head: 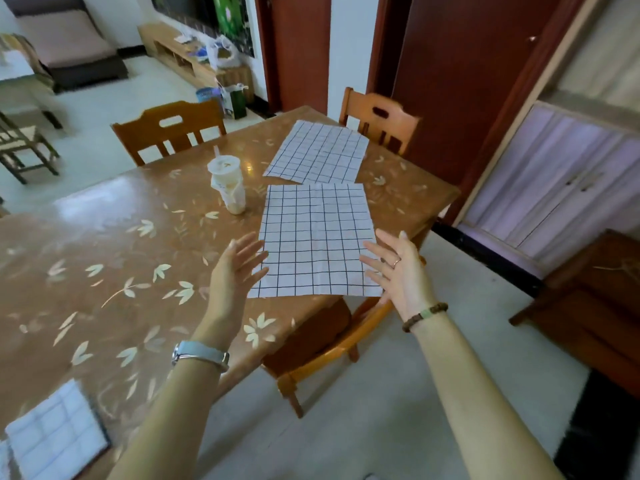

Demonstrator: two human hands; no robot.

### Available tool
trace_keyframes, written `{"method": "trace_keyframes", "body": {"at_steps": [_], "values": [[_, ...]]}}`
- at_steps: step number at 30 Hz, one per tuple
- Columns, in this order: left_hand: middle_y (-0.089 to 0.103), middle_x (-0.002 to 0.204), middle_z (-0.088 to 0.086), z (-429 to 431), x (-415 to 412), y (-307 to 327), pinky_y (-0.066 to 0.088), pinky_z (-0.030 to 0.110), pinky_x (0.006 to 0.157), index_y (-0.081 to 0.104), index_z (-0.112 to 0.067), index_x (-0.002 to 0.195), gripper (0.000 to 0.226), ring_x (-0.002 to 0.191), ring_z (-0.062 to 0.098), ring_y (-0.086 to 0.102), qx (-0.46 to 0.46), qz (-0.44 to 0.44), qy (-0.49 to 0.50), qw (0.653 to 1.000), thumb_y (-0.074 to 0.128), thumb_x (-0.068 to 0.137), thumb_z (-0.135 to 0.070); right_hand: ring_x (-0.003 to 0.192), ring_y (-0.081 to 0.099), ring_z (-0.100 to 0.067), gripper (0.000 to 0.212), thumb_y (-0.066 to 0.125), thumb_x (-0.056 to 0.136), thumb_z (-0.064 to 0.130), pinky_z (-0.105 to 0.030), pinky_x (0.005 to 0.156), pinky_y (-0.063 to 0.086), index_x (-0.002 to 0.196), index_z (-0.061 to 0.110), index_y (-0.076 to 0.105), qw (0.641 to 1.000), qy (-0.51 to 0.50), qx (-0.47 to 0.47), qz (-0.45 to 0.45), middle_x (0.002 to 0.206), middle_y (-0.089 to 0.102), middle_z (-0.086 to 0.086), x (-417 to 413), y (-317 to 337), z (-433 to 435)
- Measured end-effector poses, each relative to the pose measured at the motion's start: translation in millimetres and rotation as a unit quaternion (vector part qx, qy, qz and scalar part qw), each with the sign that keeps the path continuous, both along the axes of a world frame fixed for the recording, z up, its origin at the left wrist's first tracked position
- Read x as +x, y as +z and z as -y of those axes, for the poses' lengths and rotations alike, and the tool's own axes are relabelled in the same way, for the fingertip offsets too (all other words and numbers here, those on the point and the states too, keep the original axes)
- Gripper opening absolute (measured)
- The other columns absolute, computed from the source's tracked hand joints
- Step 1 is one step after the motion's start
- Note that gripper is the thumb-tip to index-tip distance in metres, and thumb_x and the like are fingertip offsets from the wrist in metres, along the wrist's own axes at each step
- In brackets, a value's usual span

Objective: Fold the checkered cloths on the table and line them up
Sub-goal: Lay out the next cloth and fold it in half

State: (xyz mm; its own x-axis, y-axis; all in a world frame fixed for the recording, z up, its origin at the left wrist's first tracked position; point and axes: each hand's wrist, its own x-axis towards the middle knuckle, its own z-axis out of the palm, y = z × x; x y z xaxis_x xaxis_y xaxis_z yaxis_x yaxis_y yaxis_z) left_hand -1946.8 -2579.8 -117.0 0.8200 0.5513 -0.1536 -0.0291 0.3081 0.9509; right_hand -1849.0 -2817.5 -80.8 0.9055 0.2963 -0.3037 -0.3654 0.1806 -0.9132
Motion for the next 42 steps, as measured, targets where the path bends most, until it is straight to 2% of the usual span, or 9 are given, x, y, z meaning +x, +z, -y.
{"method": "trace_keyframes", "body": {"at_steps": [4, 9, 15, 22, 36, 42], "values": [[0.065, 0.13, 0.004, 38.7, 32.8, -3.9, 0.049, 0.038, 0.097, 0.058, -0.017, 0.131, 0.043, 0.117, 0.017, 0.063, 0.015, -0.014, -0.025, 0.999, 0.031, 0.106, -0.039, 0.111, 0.064, -0.023, 0.043, 0.031, 0.1, 0.05, -0.044, 0.104, 0.043, 0.122, 0.025, 0.058, 1.0, -0.017, -0.006, 0.005, 0.123, 0.066, -0.005, 26.8, -3.9, 46.4], [0.068, 0.125, -0.001, 75.9, 58.3, -4.1, 0.05, 0.037, 0.096, 0.063, -0.023, 0.122, 0.036, 0.115, 0.016, 0.065, 0.028, -0.015, -0.043, 0.999, 0.034, 0.105, -0.036, 0.115, 0.061, -0.023, 0.039, 0.026, 0.102, 0.049, -0.044, 0.105, 0.042, 0.113, 0.031, 0.058, 1.0, -0.019, -0.008, 0.012, 0.126, 0.063, -0.004, 45.0, -6.7, 85.6], [0.067, 0.125, 0.0, 91.5, 86.7, -9.3, 0.049, 0.039, 0.099, 0.06, -0.022, 0.124, 0.038, 0.119, 0.019, 0.062, 0.04, -0.027, -0.055, 0.997, 0.028, 0.107, -0.034, 0.114, 0.062, -0.022, 0.043, 0.026, 0.102, 0.048, -0.042, 0.103, 0.045, 0.125, 0.025, 0.054, 1.0, -0.024, -0.001, 0.0, 0.123, 0.064, -0.003, 68.8, -18.0, 105.7], [0.068, 0.124, 0.0, 91.3, 125.9, -16.7, 0.049, 0.039, 0.099, 0.062, -0.024, 0.12, 0.036, 0.116, 0.018, 0.064, 0.041, -0.027, -0.042, 0.998, 0.03, 0.106, -0.032, 0.11, 0.064, -0.02, 0.042, 0.025, 0.102, 0.048, -0.034, 0.091, 0.049, 0.124, 0.026, 0.054, 1.0, -0.022, -0.005, 0.0, 0.124, 0.064, -0.003, 113.1, -24.6, 112.7], [0.067, 0.126, -0.003, 70.8, 232.8, -32.4, 0.049, 0.039, 0.1, 0.061, -0.024, 0.127, 0.037, 0.116, 0.014, 0.064, 0.052, -0.029, -0.023, 0.998, 0.034, 0.105, -0.036, 0.11, 0.064, -0.022, 0.041, 0.025, 0.102, 0.047, -0.04, 0.099, 0.047, 0.116, 0.028, 0.059, 0.999, 0.033, -0.018, -0.013, 0.123, 0.065, -0.005, 240.2, -15.2, 91.1], [0.067, 0.126, -0.002, 57.4, 251.0, -43.0, 0.049, 0.036, 0.097, 0.063, -0.023, 0.126, 0.039, 0.117, 0.015, 0.063, 0.058, -0.034, -0.014, 0.998, 0.043, 0.1, -0.045, 0.11, 0.064, -0.024, 0.045, 0.026, 0.102, 0.047, -0.041, 0.1, 0.046, 0.123, 0.022, 0.056, 0.997, 0.057, -0.023, -0.039, 0.123, 0.065, -0.006, 270.1, -27.1, 70.5]]}}
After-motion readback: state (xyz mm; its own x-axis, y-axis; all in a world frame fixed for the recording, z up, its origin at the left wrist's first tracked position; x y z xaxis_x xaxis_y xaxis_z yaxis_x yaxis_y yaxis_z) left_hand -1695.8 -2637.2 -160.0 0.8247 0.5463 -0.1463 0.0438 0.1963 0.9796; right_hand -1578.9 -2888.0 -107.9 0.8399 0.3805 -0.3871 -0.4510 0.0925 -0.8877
